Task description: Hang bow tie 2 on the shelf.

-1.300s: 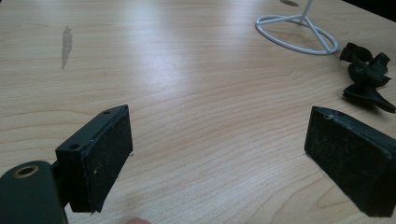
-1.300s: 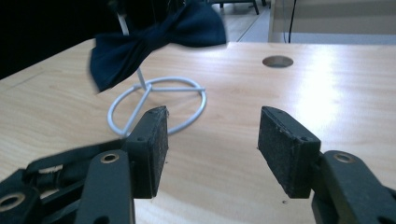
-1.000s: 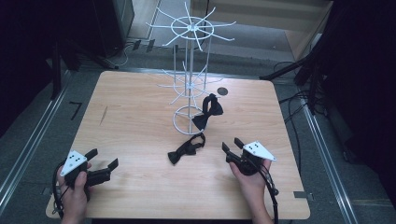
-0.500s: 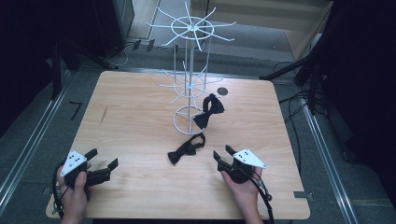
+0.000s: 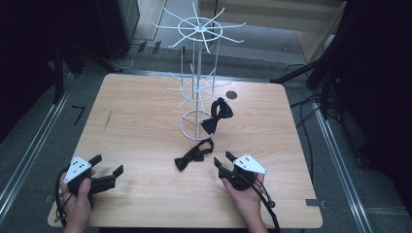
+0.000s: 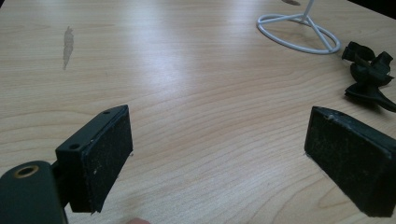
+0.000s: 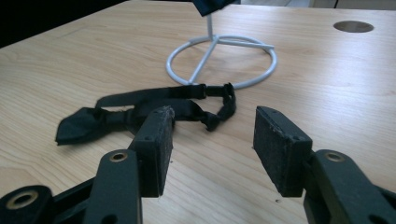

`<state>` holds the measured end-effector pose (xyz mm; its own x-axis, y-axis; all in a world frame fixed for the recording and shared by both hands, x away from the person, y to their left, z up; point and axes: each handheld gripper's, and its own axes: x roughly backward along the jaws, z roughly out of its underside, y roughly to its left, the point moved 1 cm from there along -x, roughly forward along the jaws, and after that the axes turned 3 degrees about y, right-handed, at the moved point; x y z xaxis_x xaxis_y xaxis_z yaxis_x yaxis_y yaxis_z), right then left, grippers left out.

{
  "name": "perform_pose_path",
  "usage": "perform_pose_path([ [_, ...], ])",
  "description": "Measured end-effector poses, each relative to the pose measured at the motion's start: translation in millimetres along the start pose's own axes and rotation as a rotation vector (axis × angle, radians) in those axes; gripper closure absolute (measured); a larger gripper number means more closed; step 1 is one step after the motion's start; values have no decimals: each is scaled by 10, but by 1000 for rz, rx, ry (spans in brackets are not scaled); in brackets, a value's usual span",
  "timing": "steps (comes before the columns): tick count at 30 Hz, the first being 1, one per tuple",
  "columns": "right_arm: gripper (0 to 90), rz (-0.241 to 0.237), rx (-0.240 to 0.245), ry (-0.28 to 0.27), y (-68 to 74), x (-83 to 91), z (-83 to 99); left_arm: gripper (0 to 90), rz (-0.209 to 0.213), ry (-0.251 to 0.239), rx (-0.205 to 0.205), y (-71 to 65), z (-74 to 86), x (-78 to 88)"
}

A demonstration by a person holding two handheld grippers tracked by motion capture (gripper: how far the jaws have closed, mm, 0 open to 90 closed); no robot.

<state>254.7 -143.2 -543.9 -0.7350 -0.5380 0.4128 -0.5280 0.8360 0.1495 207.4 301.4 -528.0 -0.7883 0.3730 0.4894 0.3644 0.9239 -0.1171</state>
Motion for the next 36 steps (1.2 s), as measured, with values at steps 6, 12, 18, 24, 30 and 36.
perform_pose_path([
  [6,535,-17,24,31,108,-95,-132,85,3,3,2,-2,0,-1],
  [12,564,12,38,70,143,-220,-207,85,4,3,1,-2,-1,-2],
  [18,574,65,-32,93,28,-377,-269,85,4,5,-2,-2,-2,-5],
  [24,614,98,-77,131,-97,-554,-287,85,5,6,-2,-1,-2,-6],
  [30,647,59,-114,183,-112,-665,-286,85,7,8,-2,0,-3,-7],
  [36,741,78,-94,221,-89,-718,-288,85,7,9,-3,0,-3,-7],
])
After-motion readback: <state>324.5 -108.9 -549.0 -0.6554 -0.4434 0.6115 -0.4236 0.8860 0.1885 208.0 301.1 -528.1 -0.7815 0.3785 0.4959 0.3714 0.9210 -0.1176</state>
